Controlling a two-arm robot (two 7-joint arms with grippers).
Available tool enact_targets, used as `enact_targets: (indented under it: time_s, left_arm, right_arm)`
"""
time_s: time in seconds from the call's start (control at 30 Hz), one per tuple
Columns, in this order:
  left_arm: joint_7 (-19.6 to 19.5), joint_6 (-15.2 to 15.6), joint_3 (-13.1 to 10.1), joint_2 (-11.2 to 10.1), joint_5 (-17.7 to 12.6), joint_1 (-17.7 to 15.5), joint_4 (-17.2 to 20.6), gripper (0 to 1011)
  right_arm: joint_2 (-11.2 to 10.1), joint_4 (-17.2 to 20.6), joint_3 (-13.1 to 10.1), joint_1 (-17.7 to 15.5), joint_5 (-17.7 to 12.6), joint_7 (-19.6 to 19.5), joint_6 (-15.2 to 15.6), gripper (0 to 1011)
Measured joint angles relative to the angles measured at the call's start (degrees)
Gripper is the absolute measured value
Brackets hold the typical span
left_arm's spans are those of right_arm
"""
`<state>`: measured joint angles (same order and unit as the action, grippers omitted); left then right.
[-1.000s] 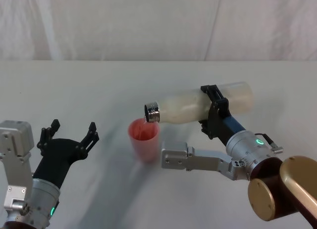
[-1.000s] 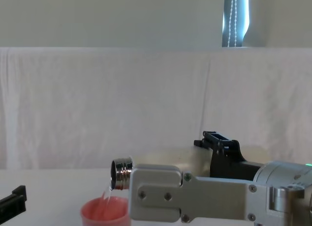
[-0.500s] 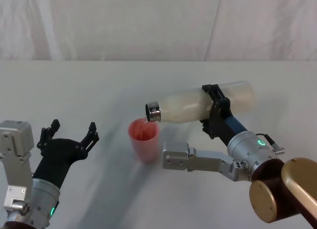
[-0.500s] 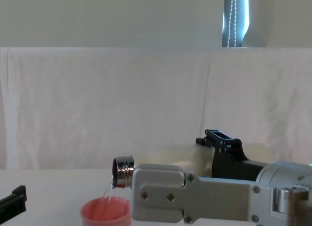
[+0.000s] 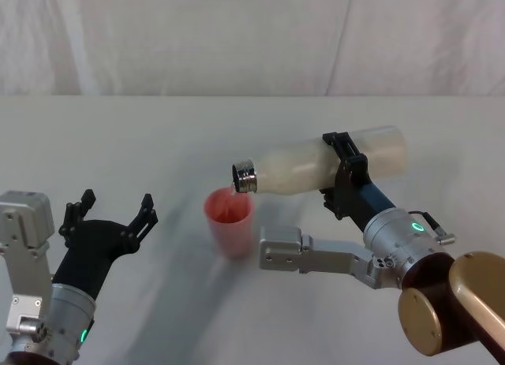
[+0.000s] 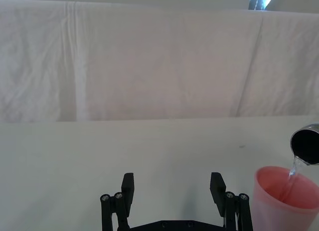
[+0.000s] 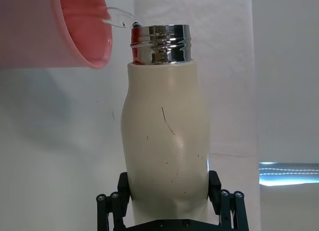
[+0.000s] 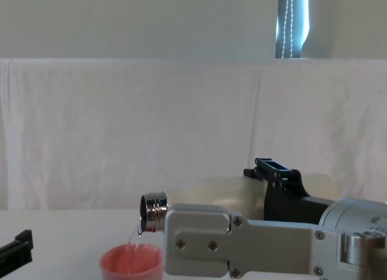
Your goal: Grasp the thermos with one hand and pour water into the cup lid.
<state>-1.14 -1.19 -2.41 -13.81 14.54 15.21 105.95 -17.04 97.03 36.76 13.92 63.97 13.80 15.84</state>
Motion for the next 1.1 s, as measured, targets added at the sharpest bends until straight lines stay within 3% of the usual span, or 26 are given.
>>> enact_targets:
  time_s: [1.1]
  left_arm:
    - [0.0, 0.0, 0.0, 0.0, 0.0, 0.0, 0.0, 1001]
  right_arm:
    - [-0.2, 0.1, -0.1, -0.1, 0.9, -0.3, 0.1, 959]
